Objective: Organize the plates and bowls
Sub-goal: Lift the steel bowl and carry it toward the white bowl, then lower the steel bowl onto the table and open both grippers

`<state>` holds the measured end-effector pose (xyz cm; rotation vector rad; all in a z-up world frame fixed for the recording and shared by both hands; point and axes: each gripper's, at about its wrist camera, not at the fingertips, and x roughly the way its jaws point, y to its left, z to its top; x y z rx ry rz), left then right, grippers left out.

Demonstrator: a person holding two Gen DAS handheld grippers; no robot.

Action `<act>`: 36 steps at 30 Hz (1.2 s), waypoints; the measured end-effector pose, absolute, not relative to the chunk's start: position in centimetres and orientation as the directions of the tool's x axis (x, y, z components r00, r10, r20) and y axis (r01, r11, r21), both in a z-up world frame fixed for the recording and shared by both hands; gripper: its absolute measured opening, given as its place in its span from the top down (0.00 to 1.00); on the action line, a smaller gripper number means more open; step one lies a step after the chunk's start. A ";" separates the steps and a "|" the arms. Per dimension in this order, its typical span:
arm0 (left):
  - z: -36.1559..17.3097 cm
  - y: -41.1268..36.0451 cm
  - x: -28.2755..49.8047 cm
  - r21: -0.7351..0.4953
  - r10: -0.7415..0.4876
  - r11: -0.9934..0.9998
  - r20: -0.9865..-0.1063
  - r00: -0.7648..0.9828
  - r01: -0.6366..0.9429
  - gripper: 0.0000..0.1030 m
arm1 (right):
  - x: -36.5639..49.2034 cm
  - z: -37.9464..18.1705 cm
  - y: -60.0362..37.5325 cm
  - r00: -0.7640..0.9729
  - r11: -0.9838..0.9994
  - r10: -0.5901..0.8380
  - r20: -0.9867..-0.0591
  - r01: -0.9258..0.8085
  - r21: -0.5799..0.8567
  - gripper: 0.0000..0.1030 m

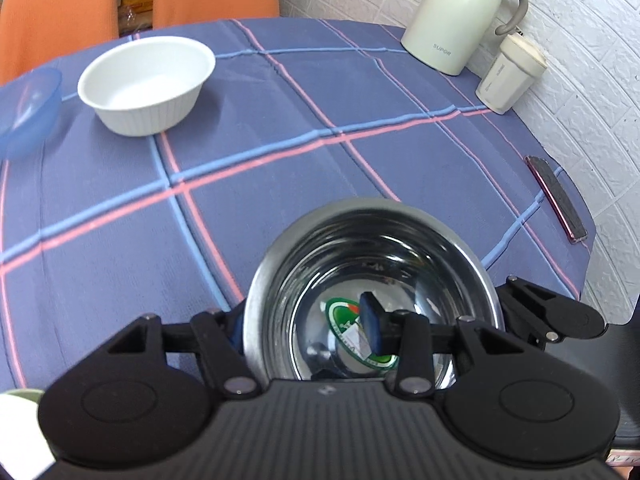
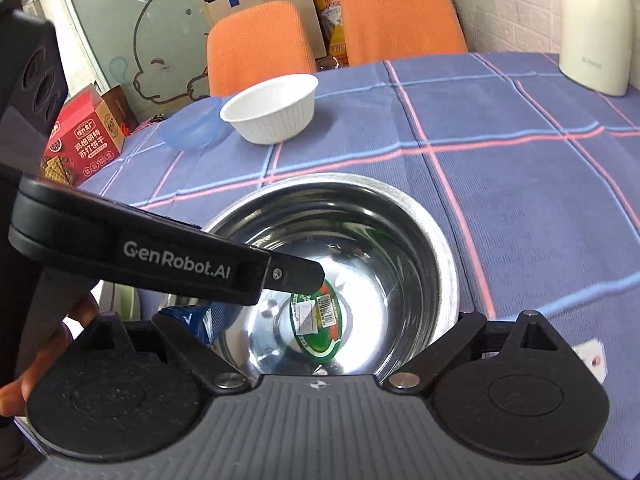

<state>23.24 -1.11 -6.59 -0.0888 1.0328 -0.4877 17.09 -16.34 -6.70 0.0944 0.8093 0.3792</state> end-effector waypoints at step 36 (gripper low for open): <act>0.1 6.6 19.1 -0.135 -0.229 0.973 -0.637 0.736 0.186 0.29 | 17.0 -1.8 -19.8 0.769 0.941 0.336 -0.544 -0.247 0.232 0.20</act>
